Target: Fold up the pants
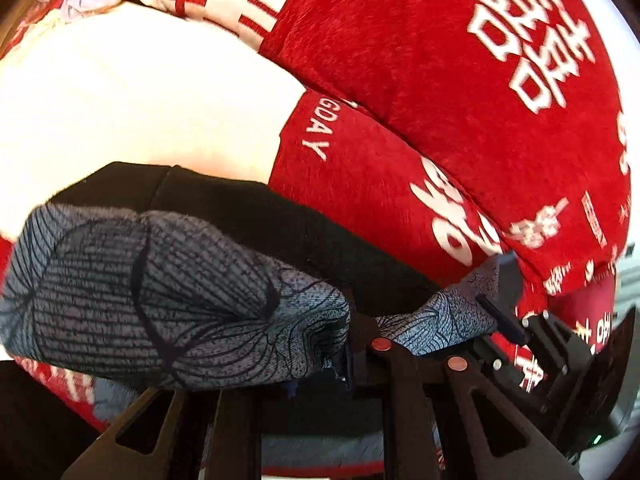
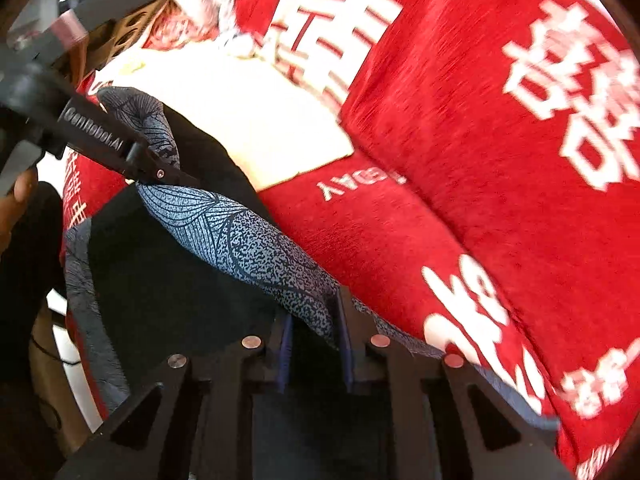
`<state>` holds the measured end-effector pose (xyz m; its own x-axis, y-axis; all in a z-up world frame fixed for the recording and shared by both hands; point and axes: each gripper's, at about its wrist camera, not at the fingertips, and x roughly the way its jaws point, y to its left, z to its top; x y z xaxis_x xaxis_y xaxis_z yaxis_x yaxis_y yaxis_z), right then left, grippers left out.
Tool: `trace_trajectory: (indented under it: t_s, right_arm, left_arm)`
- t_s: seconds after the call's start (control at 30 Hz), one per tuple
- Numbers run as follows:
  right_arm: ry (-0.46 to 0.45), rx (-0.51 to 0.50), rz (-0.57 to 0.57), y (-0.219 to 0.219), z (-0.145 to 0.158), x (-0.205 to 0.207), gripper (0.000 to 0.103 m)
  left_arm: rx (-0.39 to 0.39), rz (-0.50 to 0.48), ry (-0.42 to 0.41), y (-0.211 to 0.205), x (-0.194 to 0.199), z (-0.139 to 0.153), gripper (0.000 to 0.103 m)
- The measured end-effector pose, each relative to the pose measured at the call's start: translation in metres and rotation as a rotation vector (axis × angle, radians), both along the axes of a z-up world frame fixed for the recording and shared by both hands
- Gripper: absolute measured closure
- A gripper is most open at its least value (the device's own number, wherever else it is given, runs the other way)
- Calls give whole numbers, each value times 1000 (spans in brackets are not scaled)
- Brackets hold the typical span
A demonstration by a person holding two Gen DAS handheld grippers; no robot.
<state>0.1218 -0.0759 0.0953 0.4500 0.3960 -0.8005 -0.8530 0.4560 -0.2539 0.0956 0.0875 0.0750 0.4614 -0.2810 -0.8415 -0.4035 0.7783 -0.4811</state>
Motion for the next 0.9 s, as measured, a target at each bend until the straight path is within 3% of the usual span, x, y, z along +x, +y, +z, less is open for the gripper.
trace_trajectory:
  t_s: [0.17,0.3,0.43,0.6,0.67,0.7,0.8,0.9]
  right_arm:
    - [-157,-36,-46,-8,-17,-88,82]
    - [-168,-92,-84,-13,-53,-132,82]
    - [-225,-166,-95,-14,-84,-154,82]
    - [-264,-182,-132,-14,-87,-159,82]
    - [-266,-181,-141,-16,-85,-163,81]
    - [-265,-180,-142,-16,-84,-163,81]
    - [-237,-175,-147,-22,-78,-166,77]
    - [-153,-90,-180,-36,-57,-162,65]
  left_arm:
    - [-20,-25,-29,-4,-59,-15,85]
    - [-121,-18,-19,3,-99,-55,85]
    - [-148,-26,-25,0,-117,-83,82]
    - [-116,-53,-46,-3,-120,-72,82]
    - [-88,-55,-27,-3,-124,-71,65]
    - [-56,-37,-3,-1,-127,-71,50]
    - [-73,5,14,13,-142,-74,48]
    - [-61,57,10,29,-158,-66,48]
